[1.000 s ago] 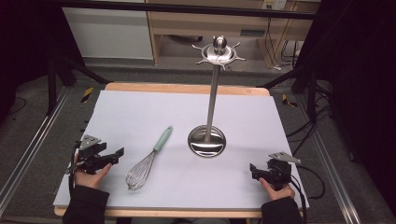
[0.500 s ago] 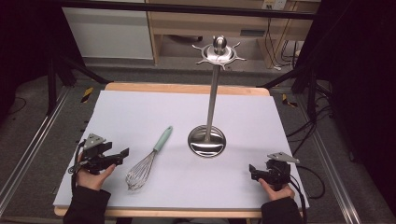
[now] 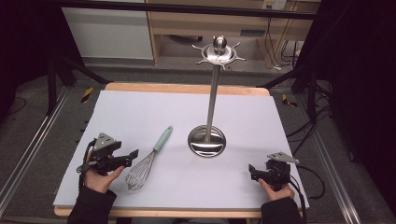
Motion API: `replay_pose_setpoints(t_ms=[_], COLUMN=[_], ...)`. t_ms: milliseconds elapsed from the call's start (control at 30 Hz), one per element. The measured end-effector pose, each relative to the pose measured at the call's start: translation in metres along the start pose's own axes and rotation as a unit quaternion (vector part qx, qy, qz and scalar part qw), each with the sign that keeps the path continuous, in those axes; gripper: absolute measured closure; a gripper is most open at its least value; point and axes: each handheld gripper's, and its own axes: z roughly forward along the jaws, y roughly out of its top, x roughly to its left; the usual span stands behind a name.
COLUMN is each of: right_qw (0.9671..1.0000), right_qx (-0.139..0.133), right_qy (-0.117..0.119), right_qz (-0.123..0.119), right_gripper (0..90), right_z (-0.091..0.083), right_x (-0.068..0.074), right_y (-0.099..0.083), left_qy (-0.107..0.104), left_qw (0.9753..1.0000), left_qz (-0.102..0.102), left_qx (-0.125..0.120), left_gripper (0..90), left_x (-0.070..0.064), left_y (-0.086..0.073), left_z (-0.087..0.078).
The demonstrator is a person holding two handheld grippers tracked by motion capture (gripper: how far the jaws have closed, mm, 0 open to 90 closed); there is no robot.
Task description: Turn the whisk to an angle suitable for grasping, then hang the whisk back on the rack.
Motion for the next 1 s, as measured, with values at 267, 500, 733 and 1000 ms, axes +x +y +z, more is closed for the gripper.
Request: replay_pose_setpoints(t_ms=[267, 500, 733, 1000], right_qw=[1.0, 1.0, 1.0, 0.9999], right_qx=[0.0, 0.003, 0.003, 0.003], right_qy=[0.002, 0.002, 0.0, 0.0], right_qz=[0.001, -0.003, -0.002, -0.01], right_gripper=[9.1, 9.2, 9.2, 9.2], right_z=[0.0, 0.002, 0.001, 0.001], right_x=[0.001, 0.003, 0.003, 0.003], right_y=[0.0, 0.001, 0.0, 0.0], left_qy=[-0.004, -0.006, -0.011, -0.009], left_qw=[0.9999, 0.9995, 0.9994, 0.9975], left_qz=[0.014, 0.032, 0.031, 0.053], left_qx=[-0.004, 0.005, 0.015, 0.045], left_gripper=[23.7, 23.5, 23.8, 24.0], left_x=[-0.008, -0.015, -0.014, -0.022], left_y=[0.009, 0.019, 0.033, 0.048], left_z=[0.0, 0.005, 0.015, 0.028])
